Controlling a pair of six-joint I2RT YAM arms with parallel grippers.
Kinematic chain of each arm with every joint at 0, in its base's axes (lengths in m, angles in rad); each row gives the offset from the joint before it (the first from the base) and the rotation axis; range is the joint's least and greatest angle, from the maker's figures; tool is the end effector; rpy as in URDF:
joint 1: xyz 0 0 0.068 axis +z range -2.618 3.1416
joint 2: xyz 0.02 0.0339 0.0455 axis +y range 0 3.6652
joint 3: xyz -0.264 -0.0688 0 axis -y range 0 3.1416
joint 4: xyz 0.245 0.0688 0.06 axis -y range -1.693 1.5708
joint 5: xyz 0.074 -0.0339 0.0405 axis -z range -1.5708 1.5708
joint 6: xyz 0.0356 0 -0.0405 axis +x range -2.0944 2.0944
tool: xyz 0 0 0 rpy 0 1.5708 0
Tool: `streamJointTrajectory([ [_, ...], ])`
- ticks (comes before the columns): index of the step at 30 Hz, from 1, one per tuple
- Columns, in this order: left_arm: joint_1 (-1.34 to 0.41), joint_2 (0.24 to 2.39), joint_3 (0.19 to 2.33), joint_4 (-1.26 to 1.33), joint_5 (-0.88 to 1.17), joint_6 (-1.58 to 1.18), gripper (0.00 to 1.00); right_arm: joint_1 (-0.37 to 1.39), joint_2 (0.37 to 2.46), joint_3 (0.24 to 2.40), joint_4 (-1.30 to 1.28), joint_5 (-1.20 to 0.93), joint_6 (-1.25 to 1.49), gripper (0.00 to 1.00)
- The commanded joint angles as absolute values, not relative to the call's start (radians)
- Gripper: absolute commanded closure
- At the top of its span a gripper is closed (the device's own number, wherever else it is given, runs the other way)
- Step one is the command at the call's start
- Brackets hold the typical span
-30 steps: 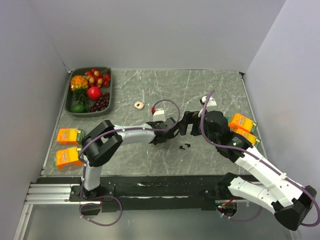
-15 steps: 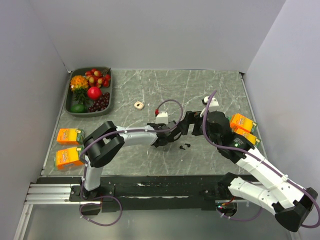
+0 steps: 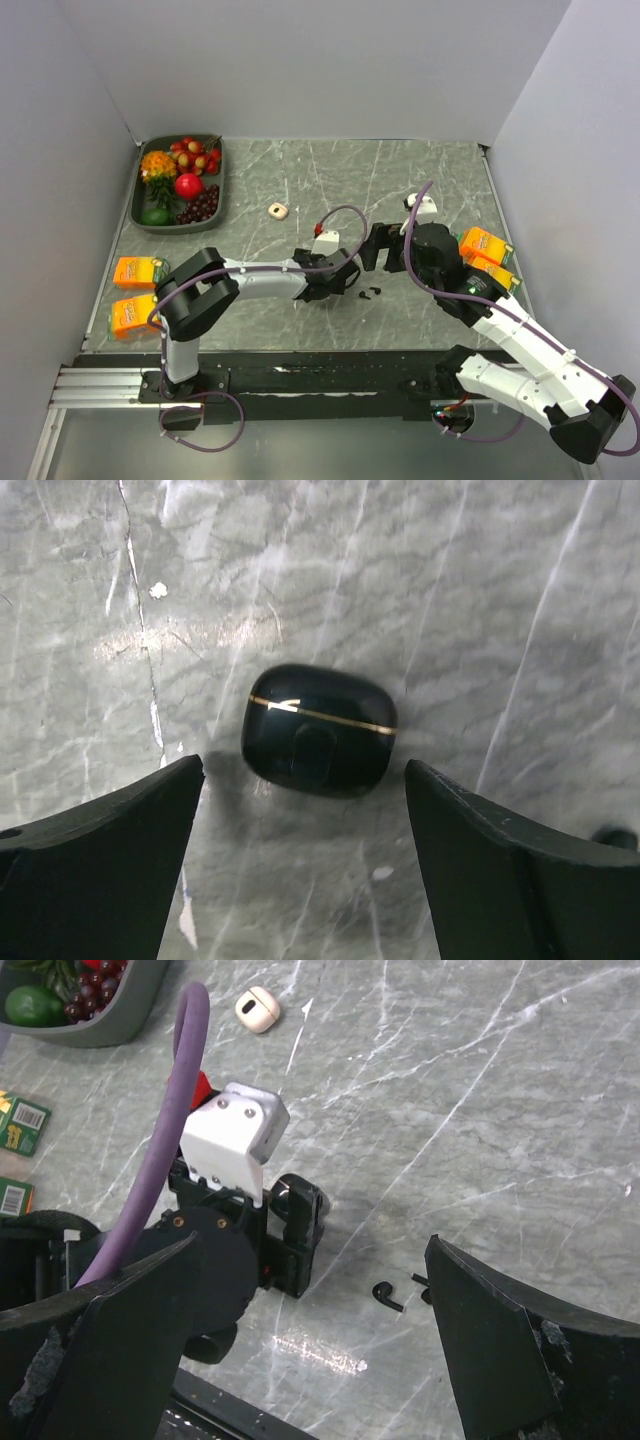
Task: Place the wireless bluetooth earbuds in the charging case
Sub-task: Pick up the charging case at the center of the board.
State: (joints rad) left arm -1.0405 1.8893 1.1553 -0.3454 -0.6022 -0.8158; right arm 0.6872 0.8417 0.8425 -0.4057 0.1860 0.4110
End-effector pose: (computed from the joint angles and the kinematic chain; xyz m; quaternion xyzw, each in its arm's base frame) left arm 0.2063 -0.3120 0.1535 0.0322 0.9286 -0.0135 0.3695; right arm 0.1505 0.1150 0.3276 -0.0638 0.8304 0.2199 0.5080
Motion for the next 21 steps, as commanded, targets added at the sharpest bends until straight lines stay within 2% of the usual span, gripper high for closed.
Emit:
streamJointTrajectory([
  [1, -1.06, 1.876, 1.12, -0.359, -0.546, -0.655, 0.14, 0.69, 0.834, 0.834, -0.351, 0.189, 0.423, 0.01],
  [11, -1.043, 1.914, 1.166, -0.342, -0.492, -0.591, 0.29, 0.69, 0.833, 0.836, -0.356, 0.196, 0.419, 0.01],
  [21, -0.996, 1.899, 1.127, -0.314, -0.456, -0.577, 0.3, 0.689, 0.845, 0.83, -0.345, 0.193, 0.42, 0.01],
])
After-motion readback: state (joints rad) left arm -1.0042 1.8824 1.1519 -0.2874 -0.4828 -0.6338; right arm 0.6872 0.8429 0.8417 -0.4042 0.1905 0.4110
